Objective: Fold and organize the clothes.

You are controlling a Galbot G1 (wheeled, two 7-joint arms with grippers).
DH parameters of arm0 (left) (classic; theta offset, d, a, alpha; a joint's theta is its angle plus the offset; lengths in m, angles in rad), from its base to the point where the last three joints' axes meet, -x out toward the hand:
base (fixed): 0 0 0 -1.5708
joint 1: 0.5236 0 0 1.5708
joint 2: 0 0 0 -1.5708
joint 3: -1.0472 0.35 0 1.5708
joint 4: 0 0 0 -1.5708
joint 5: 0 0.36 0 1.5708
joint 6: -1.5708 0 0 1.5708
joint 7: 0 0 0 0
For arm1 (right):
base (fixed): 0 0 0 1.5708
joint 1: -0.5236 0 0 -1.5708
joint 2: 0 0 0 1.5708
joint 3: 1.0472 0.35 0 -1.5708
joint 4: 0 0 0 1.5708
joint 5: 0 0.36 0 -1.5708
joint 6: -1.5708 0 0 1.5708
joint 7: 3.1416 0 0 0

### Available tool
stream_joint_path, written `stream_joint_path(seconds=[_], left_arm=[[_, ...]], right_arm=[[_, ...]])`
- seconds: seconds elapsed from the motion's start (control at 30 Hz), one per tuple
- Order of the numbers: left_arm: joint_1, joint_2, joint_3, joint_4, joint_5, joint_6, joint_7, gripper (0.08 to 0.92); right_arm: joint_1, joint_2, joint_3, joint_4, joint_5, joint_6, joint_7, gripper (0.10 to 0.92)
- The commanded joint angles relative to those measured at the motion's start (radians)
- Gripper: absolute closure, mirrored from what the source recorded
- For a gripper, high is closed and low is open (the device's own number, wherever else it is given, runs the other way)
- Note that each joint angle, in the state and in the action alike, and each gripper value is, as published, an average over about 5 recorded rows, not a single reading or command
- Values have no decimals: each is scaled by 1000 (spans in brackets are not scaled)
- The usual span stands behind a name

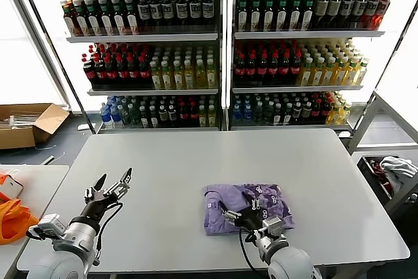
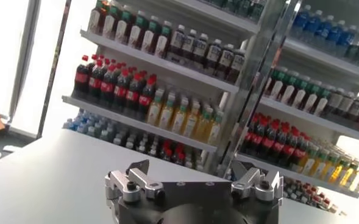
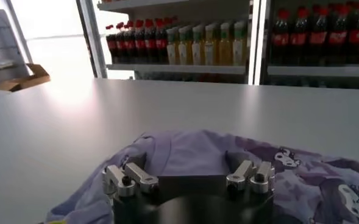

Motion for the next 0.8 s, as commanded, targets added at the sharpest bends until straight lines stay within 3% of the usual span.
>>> stream_joint_path(seconds=[0.03, 0.3, 0.47, 0.8], left_arm=[[1, -13, 4, -11, 8, 4, 1, 177], [3, -8, -24, -6, 6, 2, 12, 177], [38, -11, -71, -9, 9, -2, 47, 177], [135, -110, -197, -51, 12, 3, 134, 177]], right_arm=[[17, -4, 7, 144, 35, 24, 22, 203], [-55, -59, 257, 332, 31, 164, -78, 203], [-152, -40, 473, 316, 1, 211, -114, 203], [-320, 1, 752, 246, 44, 276, -194, 203]])
